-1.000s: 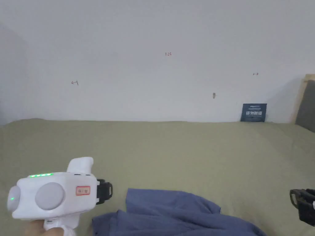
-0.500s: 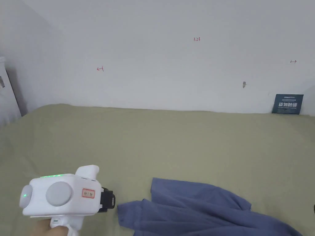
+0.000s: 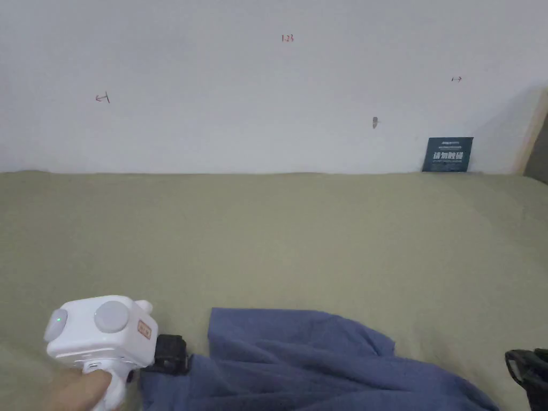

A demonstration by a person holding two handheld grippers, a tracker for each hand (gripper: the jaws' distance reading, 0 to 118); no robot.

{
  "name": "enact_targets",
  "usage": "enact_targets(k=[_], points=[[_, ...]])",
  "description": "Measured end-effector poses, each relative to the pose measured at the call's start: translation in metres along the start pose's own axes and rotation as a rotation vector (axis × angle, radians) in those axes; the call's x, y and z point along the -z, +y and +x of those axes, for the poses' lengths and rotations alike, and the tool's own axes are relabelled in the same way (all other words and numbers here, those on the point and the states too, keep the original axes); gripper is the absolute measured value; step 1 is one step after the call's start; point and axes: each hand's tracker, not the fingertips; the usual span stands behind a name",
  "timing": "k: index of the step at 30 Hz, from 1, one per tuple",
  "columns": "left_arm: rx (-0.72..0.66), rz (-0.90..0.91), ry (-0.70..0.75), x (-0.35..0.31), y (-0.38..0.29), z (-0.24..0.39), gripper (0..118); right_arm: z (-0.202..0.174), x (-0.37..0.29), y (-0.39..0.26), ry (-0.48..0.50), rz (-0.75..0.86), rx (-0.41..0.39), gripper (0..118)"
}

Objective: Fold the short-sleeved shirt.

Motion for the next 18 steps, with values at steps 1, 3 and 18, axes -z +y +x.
enact_targets(k=[1,3,18], points=[[-0.001,-0.006,-0.009,0.001,-0.004,0.001,61,0.000,0.003,0.000,0.009,-0.003,0.022,1],[0.084,0.068,0.097,-0.007,-0.020,0.014,4,0.002,0.012,-0.001,0.023,-0.014,0.067,4],[0.088,0.271,-0.198,-0.052,-0.034,0.004,3,0.049,0.113,-0.036,0.138,-0.314,0.429,39]])
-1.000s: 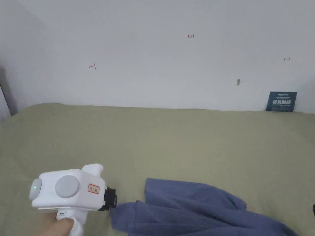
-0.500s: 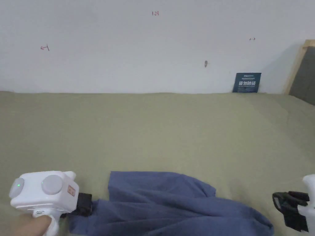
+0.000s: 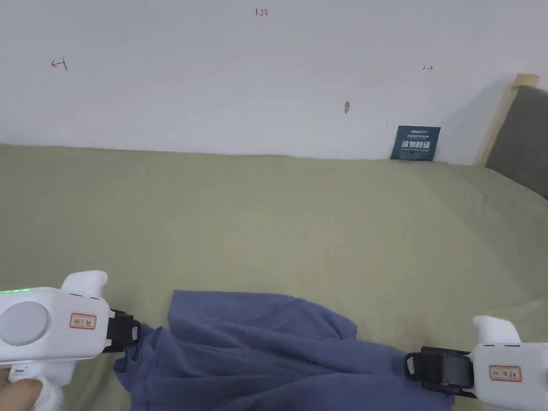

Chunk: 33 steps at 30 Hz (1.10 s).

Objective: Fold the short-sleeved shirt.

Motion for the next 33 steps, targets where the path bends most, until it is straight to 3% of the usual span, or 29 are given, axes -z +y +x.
enact_targets(k=[1,3,6,15,17,24,33], points=[[-0.008,-0.001,-0.016,-0.002,0.001,-0.003,3,0.003,0.005,0.000,0.011,-0.039,0.011,14],[-0.008,0.006,-0.023,-0.008,0.002,-0.005,3,0.000,0.010,0.000,0.028,-0.114,0.015,11],[0.018,0.020,-0.019,-0.016,0.003,-0.002,3,-0.009,0.006,-0.002,0.036,-0.097,0.004,11],[-0.005,0.152,-0.035,-0.067,0.019,-0.003,2,-0.042,-0.039,0.022,0.054,0.205,-0.133,10],[0.009,0.174,-0.027,-0.084,0.026,0.011,2,-0.053,-0.049,0.037,0.057,0.240,-0.177,10],[0.083,0.243,0.038,-0.117,0.076,0.029,2,-0.095,-0.069,0.109,0.047,0.314,-0.203,10],[0.045,0.400,0.079,-0.170,0.148,0.054,2,-0.133,-0.093,0.202,0.050,0.494,-0.256,10]])
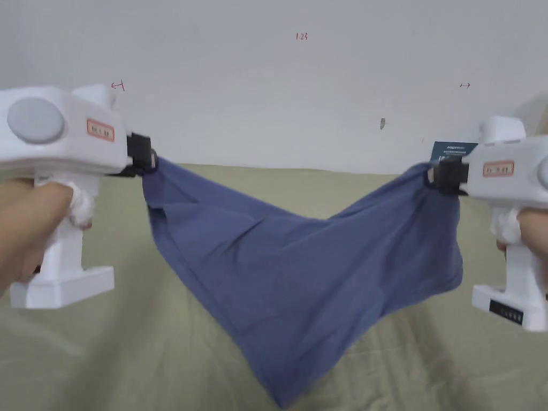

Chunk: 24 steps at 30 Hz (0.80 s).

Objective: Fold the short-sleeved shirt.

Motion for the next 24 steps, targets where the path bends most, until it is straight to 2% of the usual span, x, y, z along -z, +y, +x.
enact_targets(k=[5,10,13,19,24], points=[[-0.001,0.057,0.024,-0.013,0.040,0.003,2,-0.002,0.008,0.046,-0.015,0.070,0.030,10],[-0.010,0.114,0.090,-0.030,0.074,0.008,2,-0.011,0.005,0.088,-0.028,0.128,-0.015,10],[-0.044,0.157,0.093,-0.037,0.092,0.004,2,-0.009,0.003,0.109,-0.007,0.189,0.010,10],[-0.070,0.205,0.099,-0.014,0.117,-0.027,2,-0.007,0.007,0.126,0.006,0.221,0.031,10],[-0.083,0.165,0.109,0.014,0.100,-0.040,2,-0.004,0.016,0.104,0.014,0.206,0.019,10]])
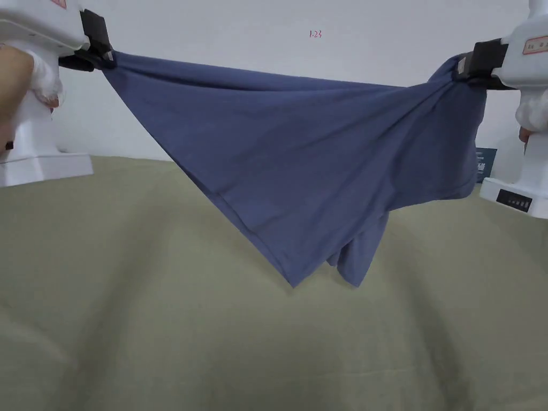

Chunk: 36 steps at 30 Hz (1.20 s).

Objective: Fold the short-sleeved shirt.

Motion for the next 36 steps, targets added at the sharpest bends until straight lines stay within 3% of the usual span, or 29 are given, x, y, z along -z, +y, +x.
enact_targets(k=[3,7,12,16,30,32,33,34,35,36], points=[[0.023,-0.030,0.005,-0.006,-0.033,-0.001,2,0.005,0.003,-0.027,-0.001,-0.037,0.000,10],[0.023,-0.067,0.007,-0.012,-0.089,-0.006,2,0.027,0.001,-0.078,0.035,-0.126,0.065,10],[-0.006,-0.254,-0.013,-0.008,-0.159,-0.027,2,0.038,-0.029,-0.146,-0.006,-0.242,0.058,10],[0.092,-0.354,0.016,-0.027,-0.214,-0.027,2,0.039,-0.063,-0.203,-0.015,-0.369,0.065,10],[-0.068,-0.594,0.030,-0.128,-0.360,-0.085,2,0.029,-0.183,-0.346,-0.043,-0.641,0.140,10],[-0.084,-0.654,0.057,-0.137,-0.386,-0.088,3,0.029,-0.192,-0.359,-0.063,-0.669,0.153,15],[-0.103,-0.668,0.062,-0.140,-0.394,-0.090,14,0.030,-0.196,-0.364,-0.070,-0.672,0.169,38],[-0.126,-0.678,0.059,-0.143,-0.400,-0.092,41,0.029,-0.202,-0.370,-0.080,-0.666,0.192,64],[-0.133,-0.675,0.058,-0.144,-0.406,-0.095,80,0.030,-0.206,-0.373,-0.096,-0.657,0.207,88],[-0.140,-0.669,0.061,-0.147,-0.410,-0.095,108,0.031,-0.210,-0.375,-0.123,-0.648,0.200,95]])
